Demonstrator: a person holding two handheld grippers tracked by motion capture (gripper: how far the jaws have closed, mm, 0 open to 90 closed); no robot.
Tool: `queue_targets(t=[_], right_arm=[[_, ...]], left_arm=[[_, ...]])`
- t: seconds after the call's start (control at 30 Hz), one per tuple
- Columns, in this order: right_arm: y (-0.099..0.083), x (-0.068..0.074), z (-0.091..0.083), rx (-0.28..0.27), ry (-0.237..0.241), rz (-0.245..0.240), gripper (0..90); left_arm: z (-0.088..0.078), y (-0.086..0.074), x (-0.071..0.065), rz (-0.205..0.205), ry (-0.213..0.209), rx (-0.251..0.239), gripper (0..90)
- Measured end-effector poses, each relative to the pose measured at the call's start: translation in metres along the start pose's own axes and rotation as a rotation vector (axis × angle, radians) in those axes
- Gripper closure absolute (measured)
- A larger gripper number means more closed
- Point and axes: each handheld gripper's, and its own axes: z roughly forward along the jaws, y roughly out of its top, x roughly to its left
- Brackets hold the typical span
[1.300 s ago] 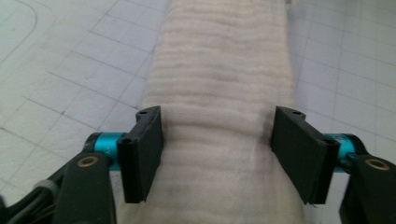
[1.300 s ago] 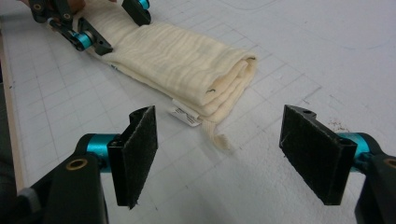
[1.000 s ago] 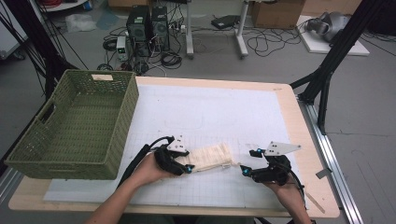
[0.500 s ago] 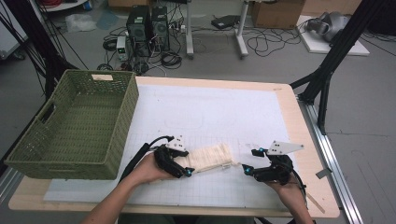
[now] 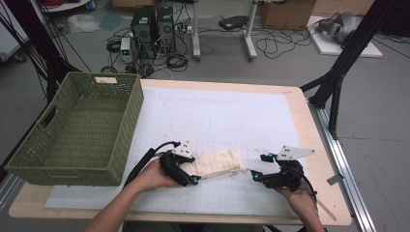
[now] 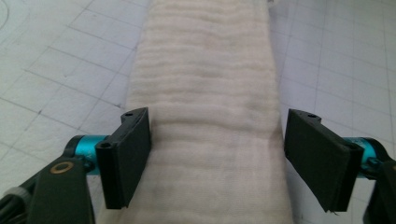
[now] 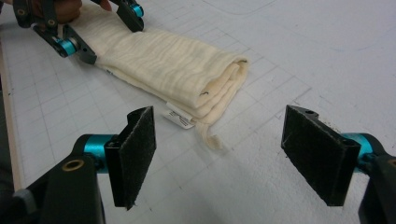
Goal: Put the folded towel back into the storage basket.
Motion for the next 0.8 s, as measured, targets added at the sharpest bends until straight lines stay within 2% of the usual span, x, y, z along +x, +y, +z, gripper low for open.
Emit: queue_targets(t=[0.07,0.13,0.37,0.53,0.8], right_arm=[[0.0006,0.0001,0.0003,-0.001,-0.001,-0.002,25.7],[0.0009,0.0006,0.0003,-0.002,-0.001,-0.003,25.6],[0.0018,0.0010,0.0000,-0.008,-0.007,-0.007,25.3],[0.0022,0.0002,-0.0003,-0.010,-0.009,-0.004,25.2],[0.0014,-0.0002,-0.0007,-0.008,-0.012,0.005,25.0]], left_arm=[[0.0015,0.0002,-0.0029,0.027,0.018,0.007,21.9],[0.0013,0.0007,-0.0047,0.049,0.051,0.018,26.4],[0.0005,0.0016,-0.0032,0.033,0.077,0.014,35.1],[-0.0023,0.0037,0.0024,0.006,0.110,0.018,54.1],[-0.0030,0.0033,0.0046,-0.002,0.155,0.008,72.0]])
